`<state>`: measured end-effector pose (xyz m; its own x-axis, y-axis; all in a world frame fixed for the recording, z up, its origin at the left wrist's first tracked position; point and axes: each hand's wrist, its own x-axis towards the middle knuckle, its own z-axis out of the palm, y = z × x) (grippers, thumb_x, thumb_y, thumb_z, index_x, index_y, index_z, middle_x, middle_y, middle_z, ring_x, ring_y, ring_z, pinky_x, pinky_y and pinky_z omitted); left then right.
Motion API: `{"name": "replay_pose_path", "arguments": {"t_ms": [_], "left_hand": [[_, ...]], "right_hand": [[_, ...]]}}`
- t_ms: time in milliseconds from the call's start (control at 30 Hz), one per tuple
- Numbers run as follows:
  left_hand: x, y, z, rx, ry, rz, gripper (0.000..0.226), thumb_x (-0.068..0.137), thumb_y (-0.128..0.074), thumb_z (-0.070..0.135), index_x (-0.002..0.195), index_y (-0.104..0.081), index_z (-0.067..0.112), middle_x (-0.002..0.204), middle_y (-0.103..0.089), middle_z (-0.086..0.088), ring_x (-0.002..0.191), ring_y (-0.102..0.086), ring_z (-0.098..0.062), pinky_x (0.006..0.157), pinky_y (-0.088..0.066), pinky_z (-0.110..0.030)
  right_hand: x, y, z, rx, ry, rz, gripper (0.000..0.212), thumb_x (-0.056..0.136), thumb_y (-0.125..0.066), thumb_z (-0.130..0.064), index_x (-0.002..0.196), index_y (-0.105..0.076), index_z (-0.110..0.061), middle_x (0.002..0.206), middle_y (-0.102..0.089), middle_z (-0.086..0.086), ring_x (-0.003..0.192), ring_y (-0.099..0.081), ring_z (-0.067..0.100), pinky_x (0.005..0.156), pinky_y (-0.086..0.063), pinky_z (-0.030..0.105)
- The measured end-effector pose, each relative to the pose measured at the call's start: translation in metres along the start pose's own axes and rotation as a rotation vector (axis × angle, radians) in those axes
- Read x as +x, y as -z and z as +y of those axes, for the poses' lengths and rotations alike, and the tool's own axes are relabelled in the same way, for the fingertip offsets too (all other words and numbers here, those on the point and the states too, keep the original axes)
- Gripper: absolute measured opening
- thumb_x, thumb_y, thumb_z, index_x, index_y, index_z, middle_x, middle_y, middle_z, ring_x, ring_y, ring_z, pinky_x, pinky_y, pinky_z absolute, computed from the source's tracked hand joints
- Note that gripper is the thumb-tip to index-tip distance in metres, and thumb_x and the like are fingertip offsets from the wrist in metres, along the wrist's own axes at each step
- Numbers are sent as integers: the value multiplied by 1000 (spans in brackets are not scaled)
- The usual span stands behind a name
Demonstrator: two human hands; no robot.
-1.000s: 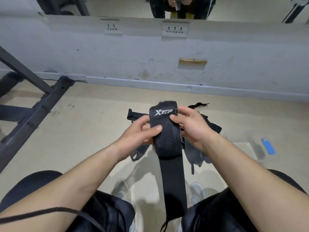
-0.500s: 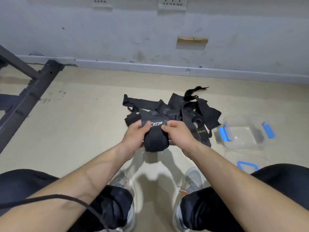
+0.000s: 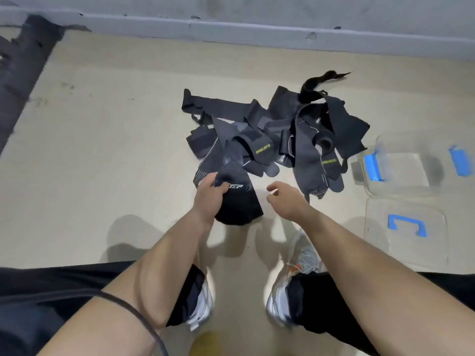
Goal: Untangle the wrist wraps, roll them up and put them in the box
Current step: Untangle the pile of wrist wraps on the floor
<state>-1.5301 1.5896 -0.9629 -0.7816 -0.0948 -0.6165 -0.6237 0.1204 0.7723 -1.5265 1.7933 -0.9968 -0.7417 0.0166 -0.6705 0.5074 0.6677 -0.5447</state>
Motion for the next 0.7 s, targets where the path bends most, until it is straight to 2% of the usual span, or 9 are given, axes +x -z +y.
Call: {"name": "replay_pose_path", "arguments": {"t_ms": [67,167,300,400,467,567,633,667,700], "left_hand": [[16,0,-6,-3,66,23,23,87,-61,11,103,-72,23,116,-73,-8,115,-67,-31,106,-51,-51],[41,-5,-13,-70,185,64,22,89,-59,3,96,-69,21,104,-73,-10,100,-68,-34,91,-56,-43],[69,-21,-12,-62,232,51,12,63,-54,9,72,-50,15,79,-52,-9,80,-48,-26,73,-38,-39],[91,-30,-15,22,164,54,17,64,-49,3,69,-41,17,72,-36,-7,76,-34,-23,62,-25,-34],[104,-35,-21,63,134,78,20,66,-48,-1,65,-39,16,68,-33,-5,75,-31,-23,60,-21,-34],[119,-41,-33,127,106,117,22,74,-46,-7,64,-40,13,71,-35,-8,74,-32,-24,58,-24,-33],[126,-41,-40,294,-31,86,11,79,-50,-5,75,-57,3,87,-51,-6,82,-49,-24,69,-41,-34],[129,-41,-44,409,-131,54,14,82,-54,-3,86,-66,2,109,-60,-2,100,-58,-24,87,-48,-34],[133,-42,-48,536,-232,10,18,82,-59,-1,95,-70,4,134,-58,0,122,-56,-23,104,-44,-35]], "right_hand": [[25,8,14,-87,-26,26,54,93,-49,-17,146,-48,-19,132,-64,5,127,-54,27,101,-42,34],[63,19,22,-155,-2,30,65,94,-50,-15,157,-34,-20,151,-49,9,137,-45,30,106,-38,36],[105,26,24,-270,51,25,68,92,-48,-20,157,-31,-29,167,-20,1,144,-38,32,107,-41,43],[122,27,31,-346,-42,60,70,94,-49,-23,159,-22,-31,171,1,1,141,-36,35,96,-47,45],[125,28,36,-336,-141,183,68,94,-48,-21,157,-22,-25,169,-1,6,137,-37,36,93,-46,46],[125,30,47,-264,-261,366,52,93,-49,-21,142,-36,-10,154,-25,15,130,-41,41,88,-42,46],[126,31,55,-251,-304,392,43,93,-49,-22,131,-44,-4,144,-34,18,126,-44,43,92,-42,46],[126,30,59,-245,-300,378,41,93,-49,-22,130,-46,-3,142,-37,18,125,-46,43,94,-41,46],[126,30,61,-227,-275,357,40,94,-49,-22,129,-48,-3,142,-40,18,125,-48,43,97,-41,44]]}}
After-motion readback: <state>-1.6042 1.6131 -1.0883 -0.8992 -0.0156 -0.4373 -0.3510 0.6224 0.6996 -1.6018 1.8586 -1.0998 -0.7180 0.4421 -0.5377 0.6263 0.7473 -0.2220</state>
